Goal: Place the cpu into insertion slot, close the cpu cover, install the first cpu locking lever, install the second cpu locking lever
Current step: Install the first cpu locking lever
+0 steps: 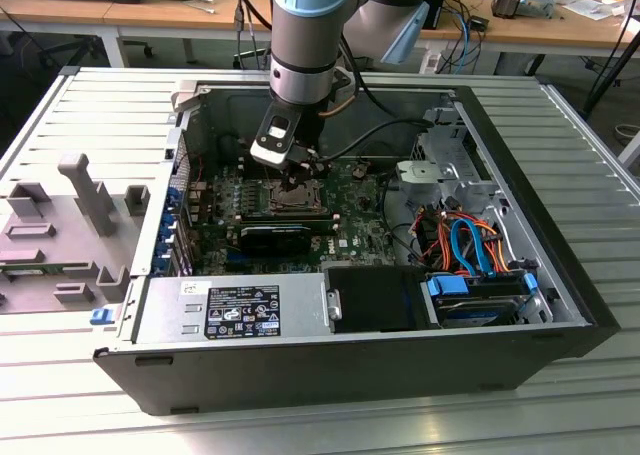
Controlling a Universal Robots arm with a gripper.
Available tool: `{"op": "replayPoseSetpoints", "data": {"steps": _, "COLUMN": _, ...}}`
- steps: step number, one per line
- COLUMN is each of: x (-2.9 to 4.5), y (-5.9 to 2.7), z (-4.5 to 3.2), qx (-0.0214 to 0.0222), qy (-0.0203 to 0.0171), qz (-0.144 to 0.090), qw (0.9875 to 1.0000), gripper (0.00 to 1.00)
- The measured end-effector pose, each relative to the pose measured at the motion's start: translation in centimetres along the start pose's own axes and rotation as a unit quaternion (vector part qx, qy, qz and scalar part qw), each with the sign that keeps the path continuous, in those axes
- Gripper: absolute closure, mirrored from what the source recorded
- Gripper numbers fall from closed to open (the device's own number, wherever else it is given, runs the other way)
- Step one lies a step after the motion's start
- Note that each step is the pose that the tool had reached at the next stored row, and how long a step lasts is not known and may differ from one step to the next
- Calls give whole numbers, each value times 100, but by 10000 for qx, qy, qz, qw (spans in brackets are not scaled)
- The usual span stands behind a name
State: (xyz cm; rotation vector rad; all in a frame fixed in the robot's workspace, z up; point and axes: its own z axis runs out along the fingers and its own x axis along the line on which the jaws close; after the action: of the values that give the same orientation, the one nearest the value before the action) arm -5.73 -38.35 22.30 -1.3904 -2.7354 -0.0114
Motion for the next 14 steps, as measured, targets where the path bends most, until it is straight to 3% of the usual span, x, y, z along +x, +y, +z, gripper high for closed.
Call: {"op": "replayPoseSetpoints", "data": {"steps": 14, "x": 0, "y": 0, "z": 0, "qx": 6, "qy": -3, "qz": -93, "qw": 10000, "gripper": 89}}
